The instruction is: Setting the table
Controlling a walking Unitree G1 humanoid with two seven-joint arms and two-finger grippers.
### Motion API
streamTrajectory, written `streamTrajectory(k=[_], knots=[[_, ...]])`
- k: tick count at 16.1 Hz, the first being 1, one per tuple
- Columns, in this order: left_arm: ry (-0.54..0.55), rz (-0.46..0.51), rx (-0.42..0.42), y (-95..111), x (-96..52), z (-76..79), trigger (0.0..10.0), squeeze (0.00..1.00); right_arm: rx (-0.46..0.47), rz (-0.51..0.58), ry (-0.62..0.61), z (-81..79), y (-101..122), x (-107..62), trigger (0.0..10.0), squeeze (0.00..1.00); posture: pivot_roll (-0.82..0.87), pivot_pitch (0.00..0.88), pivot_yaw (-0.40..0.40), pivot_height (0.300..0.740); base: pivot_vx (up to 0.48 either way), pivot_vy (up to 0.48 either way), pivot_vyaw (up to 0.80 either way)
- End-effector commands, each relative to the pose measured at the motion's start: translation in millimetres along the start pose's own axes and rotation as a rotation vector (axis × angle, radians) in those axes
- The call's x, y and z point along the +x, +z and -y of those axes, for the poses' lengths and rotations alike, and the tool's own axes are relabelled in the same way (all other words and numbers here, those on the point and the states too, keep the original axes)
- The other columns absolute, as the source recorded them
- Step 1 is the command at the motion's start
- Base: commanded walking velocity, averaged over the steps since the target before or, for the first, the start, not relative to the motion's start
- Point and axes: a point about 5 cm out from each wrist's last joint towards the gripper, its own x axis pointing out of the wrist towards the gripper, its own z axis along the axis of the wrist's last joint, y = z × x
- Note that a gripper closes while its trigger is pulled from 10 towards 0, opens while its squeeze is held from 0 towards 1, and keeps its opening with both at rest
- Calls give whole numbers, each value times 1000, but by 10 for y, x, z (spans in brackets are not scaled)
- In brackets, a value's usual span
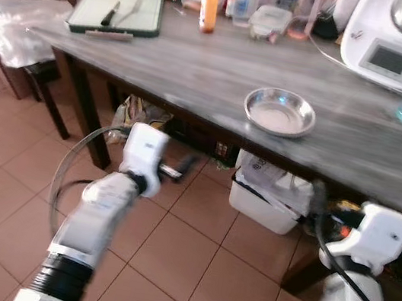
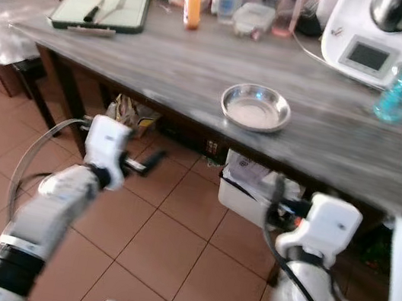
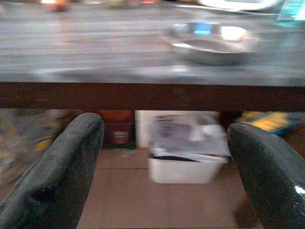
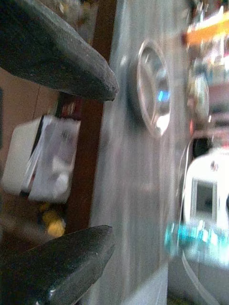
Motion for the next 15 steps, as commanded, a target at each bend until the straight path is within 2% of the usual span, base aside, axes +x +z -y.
streamTrajectory(k=[1,15], knots=[[11,1,22,15,-14,-42,10000,0,6,7,13,-43,9,-5,10000,0,107,95,9,740,-259,0,0],[-9,-3,28,-10,28,6,10000,0,-17,10,-2,-6,7,9,10000,0,97,87,9,740,-270,0,0]])
